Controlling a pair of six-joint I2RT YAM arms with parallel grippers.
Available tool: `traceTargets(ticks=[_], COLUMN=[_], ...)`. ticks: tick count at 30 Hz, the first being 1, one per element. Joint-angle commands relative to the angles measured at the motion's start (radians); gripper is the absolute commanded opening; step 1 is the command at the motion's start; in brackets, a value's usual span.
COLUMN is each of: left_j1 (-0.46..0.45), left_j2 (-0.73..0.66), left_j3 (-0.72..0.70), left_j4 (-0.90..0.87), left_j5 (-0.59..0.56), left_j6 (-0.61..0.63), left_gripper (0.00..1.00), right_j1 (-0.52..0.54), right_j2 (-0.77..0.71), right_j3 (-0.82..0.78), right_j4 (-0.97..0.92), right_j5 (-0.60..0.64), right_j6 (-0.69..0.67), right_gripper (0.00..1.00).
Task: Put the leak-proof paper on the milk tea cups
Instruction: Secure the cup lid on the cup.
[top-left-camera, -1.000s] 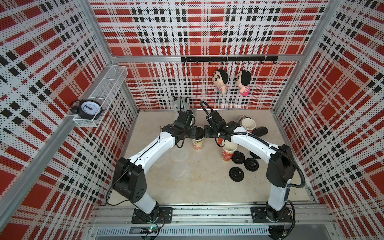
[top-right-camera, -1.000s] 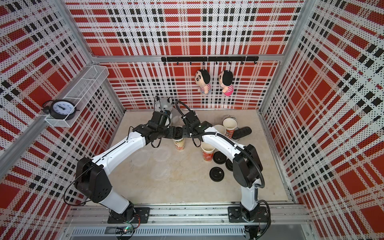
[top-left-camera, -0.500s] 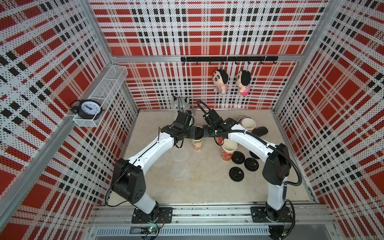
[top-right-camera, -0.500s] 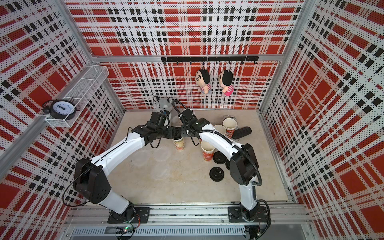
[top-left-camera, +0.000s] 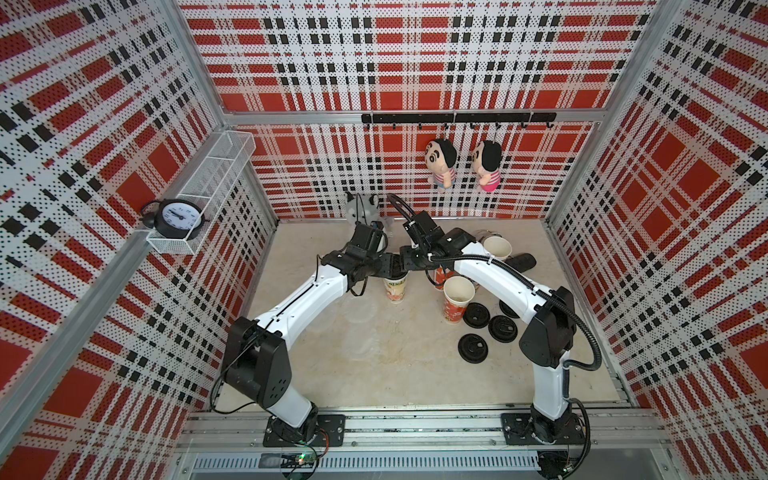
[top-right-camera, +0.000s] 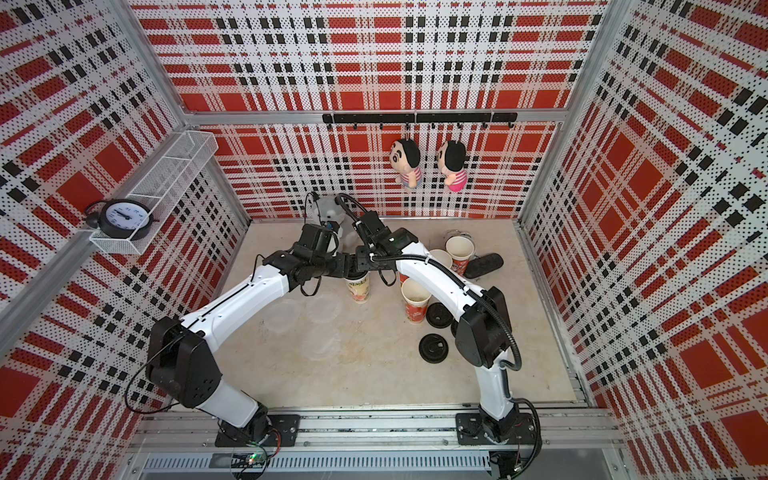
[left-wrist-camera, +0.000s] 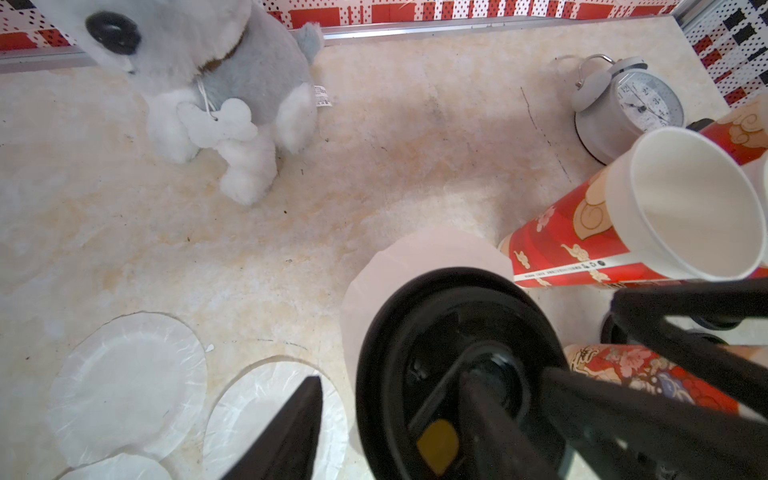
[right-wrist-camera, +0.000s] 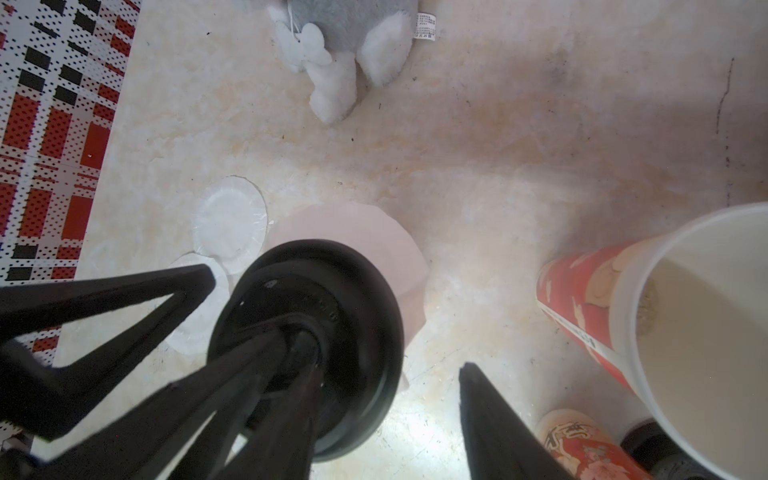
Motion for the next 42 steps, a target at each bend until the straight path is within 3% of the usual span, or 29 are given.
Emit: traceTargets(ticks=[1,13,31,42], left_j1=[0.003,-0.005,-0.007,0.072], left_j2=[0.049,0.049,-0.023,-0.124], left_j3=[-0.050,-0.041,0.076,-0.015], left_j4=[-0.135,-0.135,-0.141,-0.114], left_j5=[-0.015,-0.008,0.019,0.005], left_j6=[0.010,0.009,0.000,-0.056], left_gripper=[0.56,0.56,0.57,0.37], right_j1=[0.006,0.006,0.002,0.002], right_j2=[-0.042,0.036,0.034,0.034], right_j3=[-0.021,-0.004,-0.119,-0.136], right_j4=[0.044,0.052,0.051,0.051], right_j5=[-0.048,-0.069,-0.035,-0.037], right_j6=[0.007,0.021,0.041,0.041], right_gripper=[0.57,0.56,0.56,0.56])
